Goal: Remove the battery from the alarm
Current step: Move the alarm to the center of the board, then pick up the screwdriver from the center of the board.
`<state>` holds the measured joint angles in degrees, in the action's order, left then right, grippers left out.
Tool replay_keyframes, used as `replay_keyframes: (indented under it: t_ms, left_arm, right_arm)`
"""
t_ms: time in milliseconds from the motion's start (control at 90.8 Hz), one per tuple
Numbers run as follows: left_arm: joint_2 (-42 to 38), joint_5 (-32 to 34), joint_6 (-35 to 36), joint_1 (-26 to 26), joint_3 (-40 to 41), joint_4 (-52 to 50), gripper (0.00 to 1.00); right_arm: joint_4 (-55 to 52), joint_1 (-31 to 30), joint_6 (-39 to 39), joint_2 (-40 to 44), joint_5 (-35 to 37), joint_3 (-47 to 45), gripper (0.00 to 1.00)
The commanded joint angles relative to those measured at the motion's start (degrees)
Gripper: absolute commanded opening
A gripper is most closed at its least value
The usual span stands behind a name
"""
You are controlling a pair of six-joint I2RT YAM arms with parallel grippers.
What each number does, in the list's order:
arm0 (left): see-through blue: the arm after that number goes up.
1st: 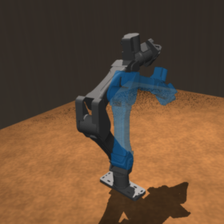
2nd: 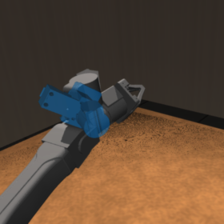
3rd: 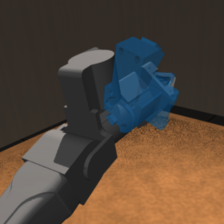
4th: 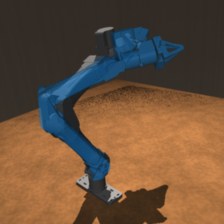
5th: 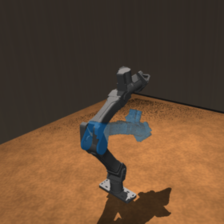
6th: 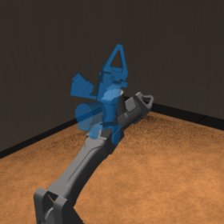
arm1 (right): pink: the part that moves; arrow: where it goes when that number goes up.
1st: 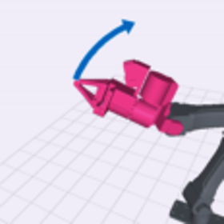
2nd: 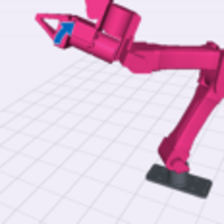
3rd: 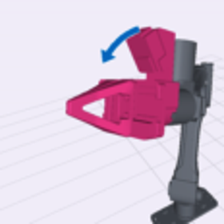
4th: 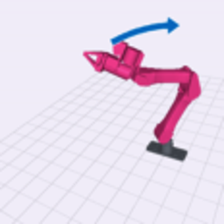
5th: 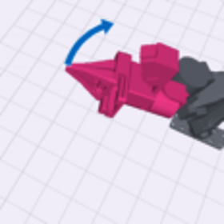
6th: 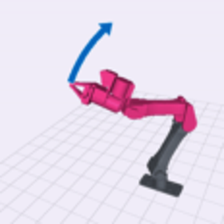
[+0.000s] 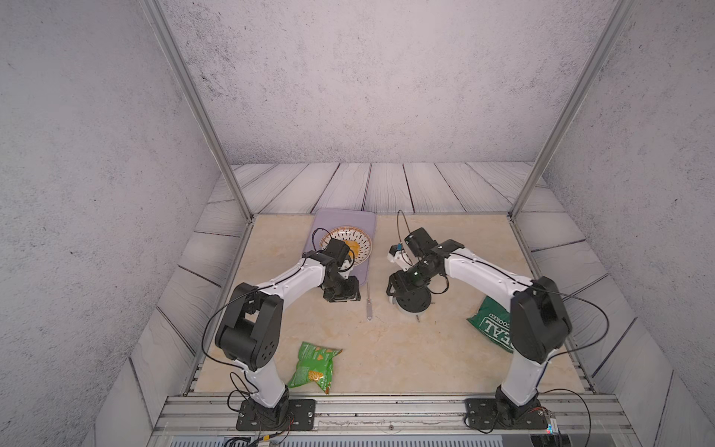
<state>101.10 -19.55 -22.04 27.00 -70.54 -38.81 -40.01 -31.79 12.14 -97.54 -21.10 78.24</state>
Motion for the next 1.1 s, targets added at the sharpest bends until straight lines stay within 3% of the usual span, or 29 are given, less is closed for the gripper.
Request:
replay_keyframes:
  t_ms: [0, 99, 242, 462, 683, 837, 991, 1090]
  left_arm:
    - [3.21, 4.3, 0.67, 2.08, -4.06, -0.83, 0.52]
    - [7.56, 7.14, 1.2, 3.65, -7.74, -1.61, 0.52]
    - [12.87, 10.23, 1.79, 5.67, -12.06, -2.93, 0.52]
    - [18.69, 14.35, 2.35, 8.48, -16.55, -3.01, 0.44]
    - [22.81, 16.96, 3.07, 8.59, -19.49, -3.38, 0.2]
    - [21.52, 15.73, 3.76, 8.59, -20.74, -5.69, 0.0]
    - [12.99, 14.03, 3.04, 7.95, -17.61, -5.69, 0.0]
    - [5.61, 11.15, 1.9, 6.41, -14.61, -4.97, 0.0]
  right_arm:
    - [5.55, 2.68, 8.19, 9.48, 11.89, -6.89, 0.76]
    - [5.98, 4.5, 12.62, 15.87, 17.12, -13.55, 0.81]
    - [9.0, 7.69, 17.87, 22.79, 18.83, -22.82, 0.83]
    - [14.84, 9.21, 17.93, 26.6, 21.7, -29.86, 0.9]
    - [17.2, 10.9, 12.91, 18.32, 17.76, -26.57, 0.9]
    - [17.01, 11.03, 7.93, 8.17, 9.52, -19.96, 0.85]
    - [19.05, 11.03, 4.14, 0.83, 0.51, -15.66, 0.77]
    - [16.46, 10.82, -0.63, -4.54, -5.85, -11.25, 0.66]
